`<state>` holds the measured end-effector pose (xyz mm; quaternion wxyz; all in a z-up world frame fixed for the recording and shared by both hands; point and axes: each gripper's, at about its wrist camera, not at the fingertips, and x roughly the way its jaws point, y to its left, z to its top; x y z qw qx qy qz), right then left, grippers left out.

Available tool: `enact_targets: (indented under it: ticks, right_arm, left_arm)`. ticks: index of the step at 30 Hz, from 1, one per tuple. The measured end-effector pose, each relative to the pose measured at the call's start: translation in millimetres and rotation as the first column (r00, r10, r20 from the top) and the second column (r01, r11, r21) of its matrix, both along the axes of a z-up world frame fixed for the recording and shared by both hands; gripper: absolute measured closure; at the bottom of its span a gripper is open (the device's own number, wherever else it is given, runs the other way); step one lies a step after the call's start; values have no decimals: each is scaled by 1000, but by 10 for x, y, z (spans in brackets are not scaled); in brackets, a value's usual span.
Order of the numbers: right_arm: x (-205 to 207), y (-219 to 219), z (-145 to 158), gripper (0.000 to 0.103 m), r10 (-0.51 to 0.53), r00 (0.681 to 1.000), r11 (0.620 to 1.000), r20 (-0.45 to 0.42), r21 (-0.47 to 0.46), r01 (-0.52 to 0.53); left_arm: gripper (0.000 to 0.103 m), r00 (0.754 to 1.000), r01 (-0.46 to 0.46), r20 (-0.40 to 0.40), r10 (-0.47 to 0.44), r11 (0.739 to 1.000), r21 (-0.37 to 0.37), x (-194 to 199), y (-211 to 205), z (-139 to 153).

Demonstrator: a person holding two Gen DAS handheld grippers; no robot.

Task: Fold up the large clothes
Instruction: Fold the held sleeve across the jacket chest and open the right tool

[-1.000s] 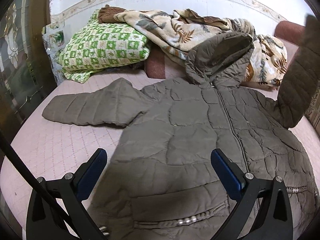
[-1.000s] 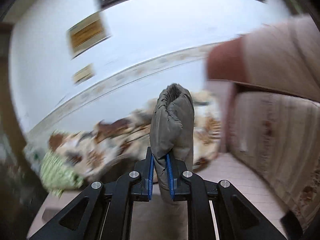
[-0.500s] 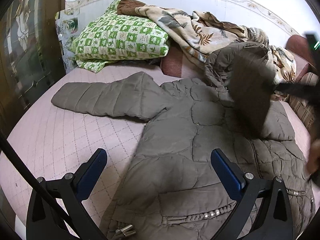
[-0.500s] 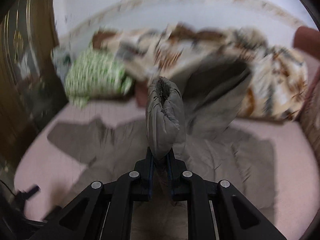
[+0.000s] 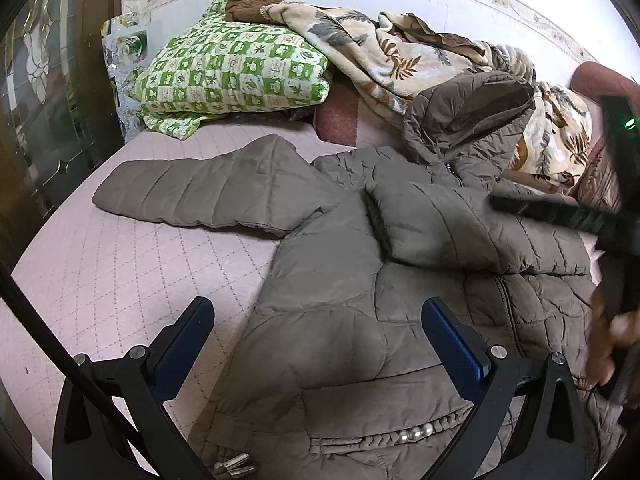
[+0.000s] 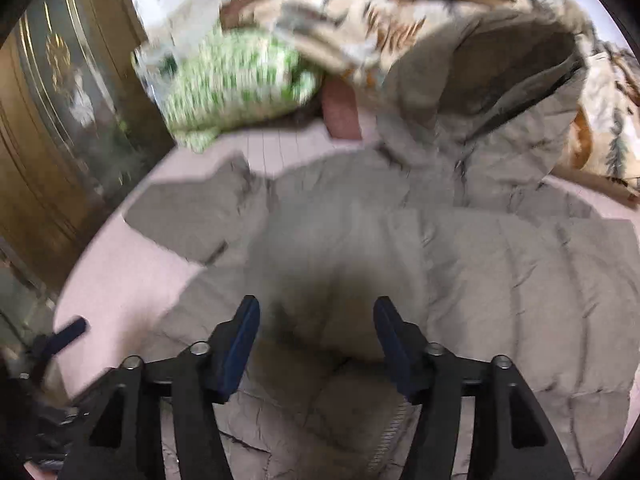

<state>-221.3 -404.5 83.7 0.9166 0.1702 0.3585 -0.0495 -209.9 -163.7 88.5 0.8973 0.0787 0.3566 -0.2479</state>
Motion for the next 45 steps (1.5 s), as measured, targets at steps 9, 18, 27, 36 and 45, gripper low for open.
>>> enact_targets:
  ticks: [9,18,27,36,45]
  right_arm:
    - [-512,-1383,-277,28,-420,899,907,-120,-91,411]
    - [-745,-1810,-609,27,-518,813,854,-264,-116,507]
    - [-99,-804,-234,27,-273,951,962,-147,-10,275]
    - [309,-303,-625,22,-209,938,977,-277,-93,190]
    - [-427,27,-53,21,-185,971,983,-154,-49,179]
  left_arm:
    - [0,1000,9,-1,-9,1000,21,-3,-97,-48]
    - [0,1000,17,-3,-16,999,37,-2,-151,-83]
    - [0,1000,3,-6,-3,1000,30,14,-103,-80]
    - [0,999,-26,-30,26,999,20,127,25,-96]
    - [0,998,-54,-42,54,999,3,175,156,-77]
